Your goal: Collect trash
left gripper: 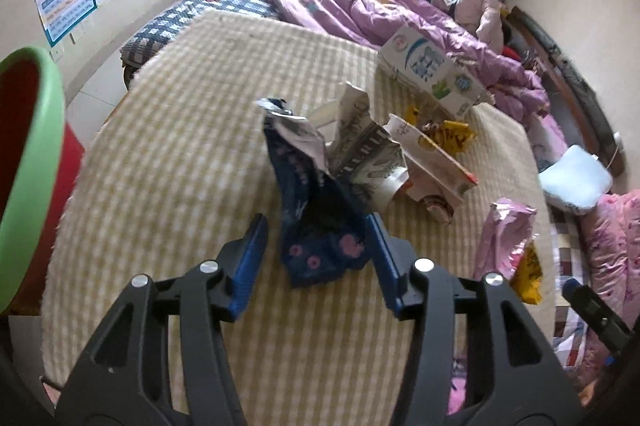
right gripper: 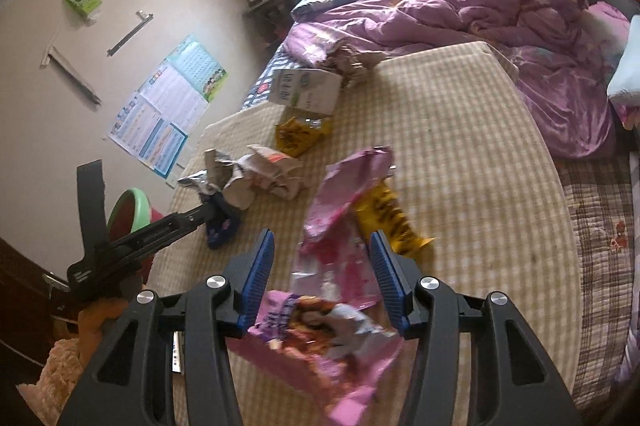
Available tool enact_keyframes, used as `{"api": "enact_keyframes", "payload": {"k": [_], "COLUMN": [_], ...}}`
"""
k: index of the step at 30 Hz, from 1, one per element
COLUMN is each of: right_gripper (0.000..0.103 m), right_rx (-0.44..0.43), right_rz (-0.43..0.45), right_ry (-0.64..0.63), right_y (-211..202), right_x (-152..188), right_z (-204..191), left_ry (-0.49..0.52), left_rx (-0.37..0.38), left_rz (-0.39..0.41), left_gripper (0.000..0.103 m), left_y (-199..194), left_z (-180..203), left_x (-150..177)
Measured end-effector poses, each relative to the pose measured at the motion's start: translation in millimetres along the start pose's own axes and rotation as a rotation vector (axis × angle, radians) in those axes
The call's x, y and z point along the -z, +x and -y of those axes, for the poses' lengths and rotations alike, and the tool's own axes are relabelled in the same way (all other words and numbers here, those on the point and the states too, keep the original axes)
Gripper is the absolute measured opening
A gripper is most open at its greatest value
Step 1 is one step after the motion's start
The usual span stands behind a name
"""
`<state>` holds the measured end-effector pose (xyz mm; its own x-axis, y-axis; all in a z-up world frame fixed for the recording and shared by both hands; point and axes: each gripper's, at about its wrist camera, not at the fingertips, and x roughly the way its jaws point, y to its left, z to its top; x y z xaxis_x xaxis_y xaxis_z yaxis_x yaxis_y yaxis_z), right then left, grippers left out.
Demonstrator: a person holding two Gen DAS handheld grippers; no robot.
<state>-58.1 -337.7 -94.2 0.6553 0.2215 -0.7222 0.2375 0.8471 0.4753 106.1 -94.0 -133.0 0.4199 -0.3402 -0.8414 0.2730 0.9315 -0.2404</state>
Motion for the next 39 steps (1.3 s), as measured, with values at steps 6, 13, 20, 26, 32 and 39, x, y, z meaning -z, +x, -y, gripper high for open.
{"api": "enact_keyframes", "payload": {"k": [6, 13, 20, 26, 32, 39], "right_gripper": [0.049, 0.049, 0.049, 0.051, 0.051, 0.054], "right_rx": [-0.003, -0.006, 0.014, 0.041, 0.050, 0.040], "right_rz": [-0.020, -0.032, -0.032, -0.059, -0.091, -0.115], "right_ry": [0.015, 0.026, 0.020, 0.033, 0.035, 0.037], "right_y": [8, 14, 17, 25, 32, 42], "right_x": [-7, -12, -21, -20, -15, -13], "right_z": [16, 21, 29, 40, 43, 41], "left_ry": [-0.012, -0.038, -0.069, -0.066, -0.058, -0.051], "left_rx": [-0.022, -0.026, -0.020, -0.026, -0.025, -0.022], "left_rz": [-0.029, -0.024, -0.008, -0.034, -0.055, -0.049], "left_gripper": [0.047, 0.019, 0.017, 0.017, 0.031, 0.029], "left_y": [18, 13, -6, -2, 9, 8], "left_z": [1, -7, -25, -31, -28, -29], "left_x": [-4, -2, 1, 5, 8, 9]}}
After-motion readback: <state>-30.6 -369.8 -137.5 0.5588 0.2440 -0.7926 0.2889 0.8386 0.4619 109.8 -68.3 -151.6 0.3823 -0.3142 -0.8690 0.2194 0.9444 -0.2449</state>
